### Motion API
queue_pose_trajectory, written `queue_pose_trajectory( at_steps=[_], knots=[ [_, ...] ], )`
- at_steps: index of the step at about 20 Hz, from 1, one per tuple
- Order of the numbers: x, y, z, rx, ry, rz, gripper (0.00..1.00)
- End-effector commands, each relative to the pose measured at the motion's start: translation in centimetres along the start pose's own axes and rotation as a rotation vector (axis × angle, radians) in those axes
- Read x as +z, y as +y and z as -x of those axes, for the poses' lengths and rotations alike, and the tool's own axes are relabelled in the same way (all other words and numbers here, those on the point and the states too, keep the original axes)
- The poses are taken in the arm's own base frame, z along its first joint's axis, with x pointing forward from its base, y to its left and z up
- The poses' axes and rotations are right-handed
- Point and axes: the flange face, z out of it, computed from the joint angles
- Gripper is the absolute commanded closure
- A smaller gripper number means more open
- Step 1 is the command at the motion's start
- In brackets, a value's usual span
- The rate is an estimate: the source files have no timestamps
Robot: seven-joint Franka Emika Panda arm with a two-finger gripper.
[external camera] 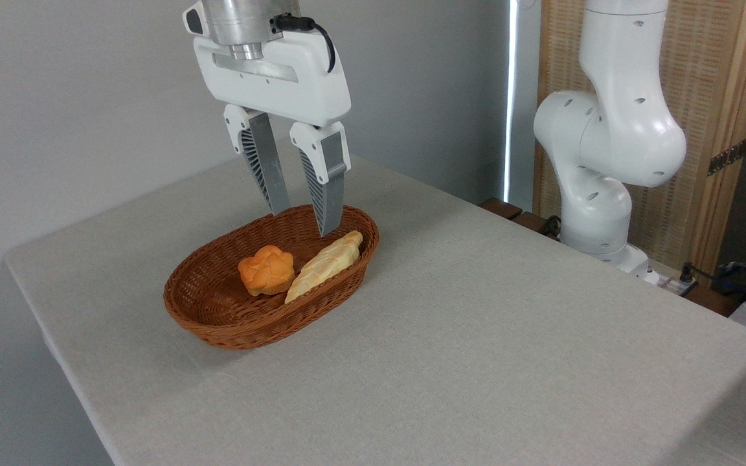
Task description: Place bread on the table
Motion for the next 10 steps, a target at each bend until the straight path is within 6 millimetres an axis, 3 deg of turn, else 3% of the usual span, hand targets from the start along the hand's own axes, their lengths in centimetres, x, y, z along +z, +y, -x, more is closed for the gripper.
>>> queue_pose_trajectory(
  at_steps=[1,10],
  knots=[
    [-0.02,0.35,0.69,0.01,-0.021,0.035,0.0],
    [0.1,0.73,0.36,0.011,-0.021,0.034,0.0]
  ],
)
